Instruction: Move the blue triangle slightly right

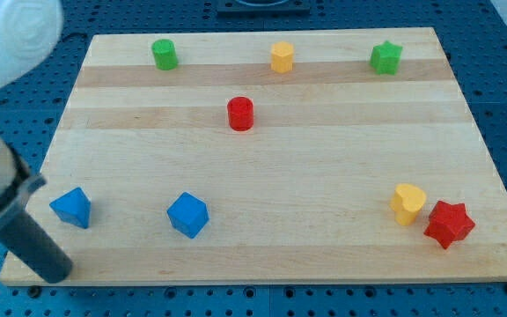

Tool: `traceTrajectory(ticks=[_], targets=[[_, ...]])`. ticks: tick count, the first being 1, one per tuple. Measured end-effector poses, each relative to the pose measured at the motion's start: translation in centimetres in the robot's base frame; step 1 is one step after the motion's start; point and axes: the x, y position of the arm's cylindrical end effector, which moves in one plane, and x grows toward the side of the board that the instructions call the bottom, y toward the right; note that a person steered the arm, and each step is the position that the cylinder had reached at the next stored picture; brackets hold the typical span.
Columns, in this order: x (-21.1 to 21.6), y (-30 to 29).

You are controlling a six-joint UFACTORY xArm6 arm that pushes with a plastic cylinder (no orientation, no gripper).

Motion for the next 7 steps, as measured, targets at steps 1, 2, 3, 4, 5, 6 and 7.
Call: traceTrajectory(ticks=[1, 2, 3, 4, 5, 6, 7], targets=[[-1.5, -1.3], [-4.8, -3.6], [-6.5, -5.6], [-7.2, -6.2], [-8.0, -6.2], [-8.6, -6.2], [-10.2, -6.1]])
